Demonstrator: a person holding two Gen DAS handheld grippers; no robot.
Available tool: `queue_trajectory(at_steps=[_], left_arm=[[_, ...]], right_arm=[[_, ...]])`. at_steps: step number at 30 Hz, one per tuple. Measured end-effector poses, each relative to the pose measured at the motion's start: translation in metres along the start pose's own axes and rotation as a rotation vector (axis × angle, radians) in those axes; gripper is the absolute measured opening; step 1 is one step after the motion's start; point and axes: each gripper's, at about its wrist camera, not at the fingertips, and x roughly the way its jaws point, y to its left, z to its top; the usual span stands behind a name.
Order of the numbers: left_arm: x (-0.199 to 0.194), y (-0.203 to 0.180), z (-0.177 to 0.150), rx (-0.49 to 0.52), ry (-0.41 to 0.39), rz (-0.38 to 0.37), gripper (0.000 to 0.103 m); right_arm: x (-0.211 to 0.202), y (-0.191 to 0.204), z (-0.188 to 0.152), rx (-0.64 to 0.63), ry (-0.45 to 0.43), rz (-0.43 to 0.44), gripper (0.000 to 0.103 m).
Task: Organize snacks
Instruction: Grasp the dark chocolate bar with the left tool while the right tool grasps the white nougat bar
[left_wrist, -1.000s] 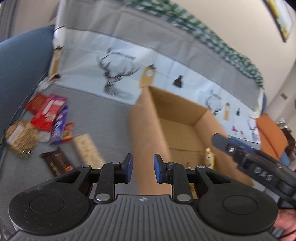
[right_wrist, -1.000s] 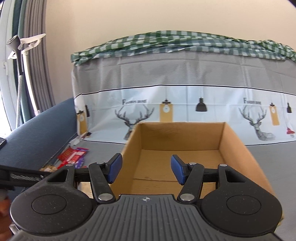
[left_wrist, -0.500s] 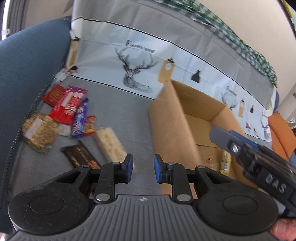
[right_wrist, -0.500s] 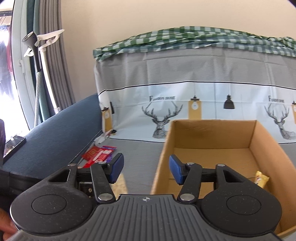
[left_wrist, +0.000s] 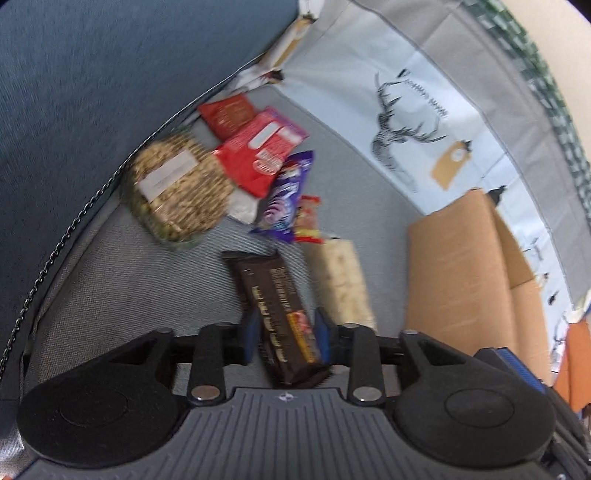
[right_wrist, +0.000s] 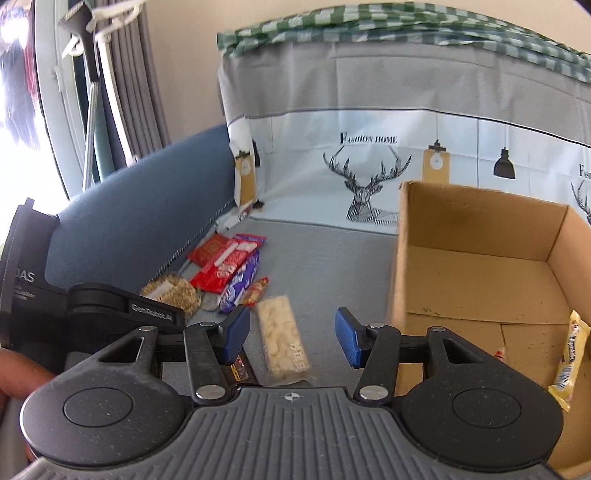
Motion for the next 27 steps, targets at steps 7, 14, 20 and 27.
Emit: queue_trajectory(at_steps=[7, 14, 20, 27], left_arm=[[0.015, -0.001, -0.006, 0.031, -0.017, 0.019, 0.056], [0.028, -0.015, -0.009, 0.148, -0.036, 0.09, 0.049], [0.017, -0.008, -0.005, 0.159, -0.098, 0.18, 0.018], [0.006, 0.016, 0.004, 0.047, -0.099, 0.131, 0.021]], right_arm=[[0.024, 0.008, -0.001, -0.005, 0.057, -0.009, 0.054], [0.04, 0.02, -0.002, -0.074, 0.066, -0.025, 0.05], [0.056, 0.024, -0.005, -0.091, 0.089, -0.033, 0.05], [0.089, 0.033, -0.01, -0.12, 0.147, -0.052, 0.052]])
